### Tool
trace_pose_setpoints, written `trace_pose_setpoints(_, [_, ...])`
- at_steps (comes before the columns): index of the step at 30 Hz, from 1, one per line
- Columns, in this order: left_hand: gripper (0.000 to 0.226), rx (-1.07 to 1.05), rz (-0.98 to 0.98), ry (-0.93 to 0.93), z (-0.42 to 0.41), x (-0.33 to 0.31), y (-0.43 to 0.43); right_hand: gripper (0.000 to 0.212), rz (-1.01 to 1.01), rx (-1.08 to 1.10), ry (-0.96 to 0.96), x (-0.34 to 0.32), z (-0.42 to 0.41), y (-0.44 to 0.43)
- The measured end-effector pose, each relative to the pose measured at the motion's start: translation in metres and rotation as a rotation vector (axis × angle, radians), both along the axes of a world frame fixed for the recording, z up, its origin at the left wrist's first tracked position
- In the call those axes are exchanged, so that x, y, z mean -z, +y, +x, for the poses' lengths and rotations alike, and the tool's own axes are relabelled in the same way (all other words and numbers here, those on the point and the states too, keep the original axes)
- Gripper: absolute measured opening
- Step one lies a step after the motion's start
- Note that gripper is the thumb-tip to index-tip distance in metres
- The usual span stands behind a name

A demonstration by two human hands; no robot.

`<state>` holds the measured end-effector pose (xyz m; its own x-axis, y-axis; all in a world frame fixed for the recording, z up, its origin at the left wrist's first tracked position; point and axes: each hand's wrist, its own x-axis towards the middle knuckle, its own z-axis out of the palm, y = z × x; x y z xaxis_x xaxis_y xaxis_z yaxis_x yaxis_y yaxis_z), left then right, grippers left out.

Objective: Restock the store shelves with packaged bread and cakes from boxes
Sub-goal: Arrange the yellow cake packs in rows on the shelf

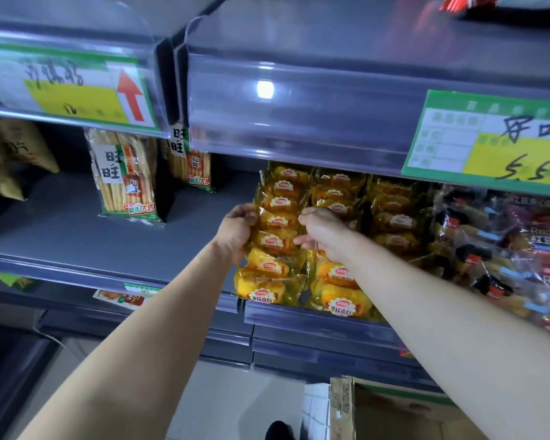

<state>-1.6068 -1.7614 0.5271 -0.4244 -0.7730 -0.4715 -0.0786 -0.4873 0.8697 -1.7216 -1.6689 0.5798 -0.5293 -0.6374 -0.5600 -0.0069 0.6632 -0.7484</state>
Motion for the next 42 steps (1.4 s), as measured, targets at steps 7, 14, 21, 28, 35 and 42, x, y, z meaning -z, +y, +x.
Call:
trace_pose_setpoints(7, [0.035, -0.046, -0.105, -0.130, 0.013, -0.008, 0.001, 0.031, -0.040, 0.083, 0.064, -0.006, -0.001, 0.004])
trace_pose_setpoints(14, [0.036, -0.038, -0.057, -0.111, 0.046, -0.001, 0.033, 0.022, -0.008, -0.006, 0.128, -0.004, 0.008, 0.020])
trace_pose_setpoints(21, [0.049, -0.004, -0.003, -0.051, 0.051, -0.006, 0.051, 0.034, -0.109, 0.012, 0.187, -0.007, 0.017, 0.035])
trace_pose_setpoints(28, [0.038, 0.037, -0.069, -0.117, 0.053, -0.007, 0.058, 0.034, 0.076, 0.046, 0.037, -0.008, 0.028, 0.042])
trace_pose_setpoints(35, [0.021, -0.103, -0.103, -0.129, 0.050, -0.004, 0.067, 0.026, -0.076, 0.072, -0.090, -0.009, 0.034, 0.043])
trace_pose_setpoints(42, [0.017, -0.161, -0.070, -0.180, 0.040, -0.003, 0.067, 0.033, -0.103, 0.093, -0.090, -0.009, 0.031, 0.048])
